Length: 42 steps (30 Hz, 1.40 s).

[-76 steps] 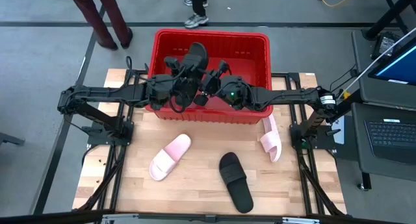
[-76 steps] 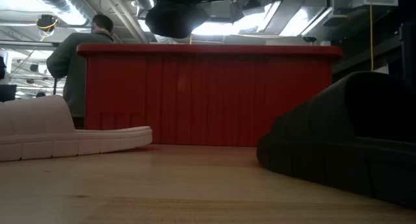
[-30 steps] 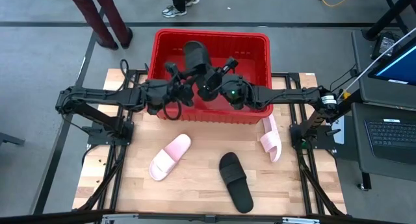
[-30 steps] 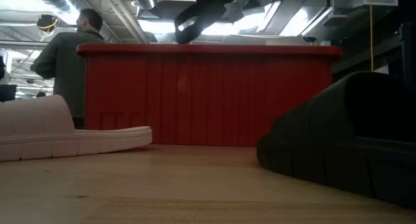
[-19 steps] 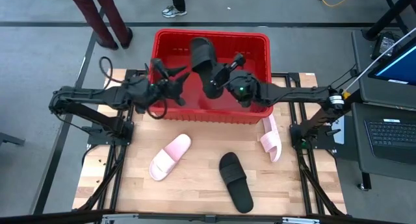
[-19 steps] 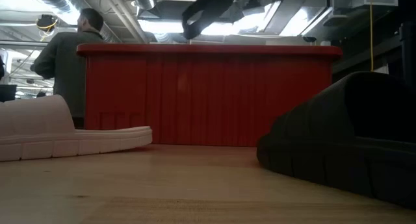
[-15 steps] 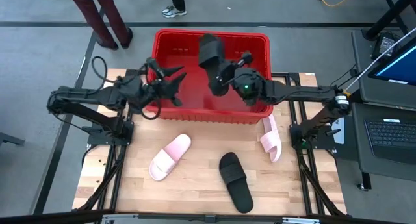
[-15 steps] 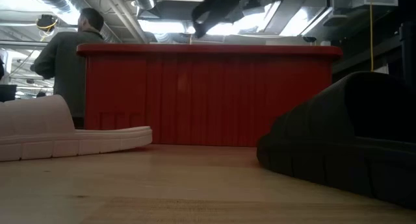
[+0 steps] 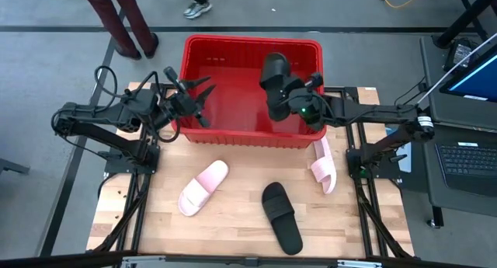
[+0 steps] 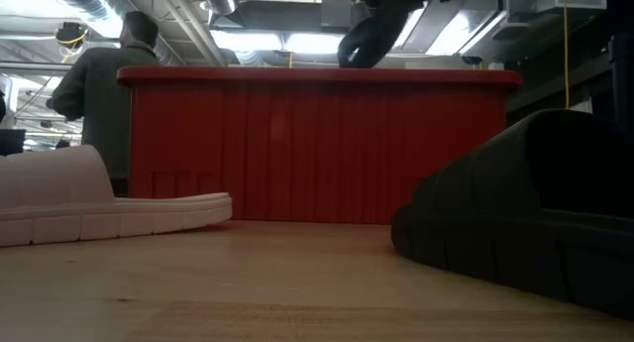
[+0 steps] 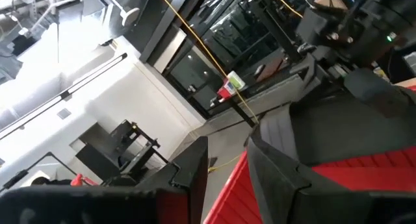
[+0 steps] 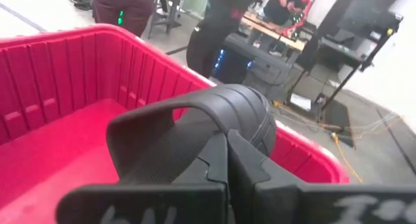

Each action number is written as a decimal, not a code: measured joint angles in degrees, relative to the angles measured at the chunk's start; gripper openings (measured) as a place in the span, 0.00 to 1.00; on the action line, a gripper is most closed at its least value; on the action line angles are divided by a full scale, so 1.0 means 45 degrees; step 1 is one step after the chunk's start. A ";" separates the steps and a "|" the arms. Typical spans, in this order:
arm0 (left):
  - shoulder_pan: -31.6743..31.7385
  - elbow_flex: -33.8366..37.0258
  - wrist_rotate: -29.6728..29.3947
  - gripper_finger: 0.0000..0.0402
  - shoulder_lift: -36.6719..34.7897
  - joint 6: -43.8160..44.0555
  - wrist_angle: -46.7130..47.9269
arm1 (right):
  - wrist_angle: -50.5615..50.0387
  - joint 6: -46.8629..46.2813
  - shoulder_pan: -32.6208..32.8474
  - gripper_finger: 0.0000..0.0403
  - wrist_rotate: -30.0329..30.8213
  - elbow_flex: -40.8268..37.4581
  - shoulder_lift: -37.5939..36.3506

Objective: Pick and place slides into bin
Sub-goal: Put the top black slipper into the red bin

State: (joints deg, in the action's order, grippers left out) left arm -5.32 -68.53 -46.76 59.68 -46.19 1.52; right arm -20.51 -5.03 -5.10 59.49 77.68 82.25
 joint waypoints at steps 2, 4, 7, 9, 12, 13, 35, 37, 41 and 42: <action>0.0000 0.0000 0.0001 0.26 0.0001 0.0000 0.0001 | -0.0014 -0.0350 0.0000 0.00 -0.0001 -0.0242 -0.0042; 0.0000 0.0000 0.0000 0.26 0.0001 0.0005 0.0012 | 0.0000 -0.0567 0.0000 0.00 0.0003 -0.0447 -0.0065; 0.0005 0.0000 -0.0001 0.26 0.0006 0.0036 0.0115 | -0.0074 -0.1075 0.0000 0.00 0.0189 -0.0805 -0.0114; 0.0005 0.0000 -0.0070 0.26 0.0006 0.0209 0.0126 | -0.0139 -0.1534 0.0000 0.00 0.0289 -0.1077 -0.0157; 0.0010 0.0000 -0.0327 0.26 0.0006 0.0335 0.0139 | -0.0118 -0.2195 0.0000 0.00 0.0379 -0.1676 -0.0361; 0.0010 0.0000 -0.0379 0.26 0.0008 0.0337 0.0181 | -0.0092 -0.2364 0.0000 0.00 0.0479 -0.1906 -0.0440; 0.0010 0.0000 -0.0369 0.26 0.0015 0.0576 0.0282 | 0.3269 -0.1639 -0.3414 0.00 -0.2087 -0.5953 -0.1916; 0.0010 0.0003 -0.0371 0.26 0.0015 0.0604 0.0287 | 0.3304 -0.1056 -0.3938 0.00 -0.2669 -0.5953 -0.1916; 0.0010 0.0000 -0.0374 0.26 0.0015 0.1018 0.0282 | 0.3597 -0.0438 -0.4801 0.00 -0.4392 -0.5953 -0.1916; 0.0010 0.0000 -0.0374 0.26 0.0015 0.1101 0.0282 | 0.3619 -0.0423 -0.4962 0.00 -0.4630 -0.5953 -0.1916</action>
State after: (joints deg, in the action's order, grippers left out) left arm -5.28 -68.53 -48.45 59.75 -41.24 2.79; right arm -4.23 -6.94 -27.43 38.66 50.89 73.63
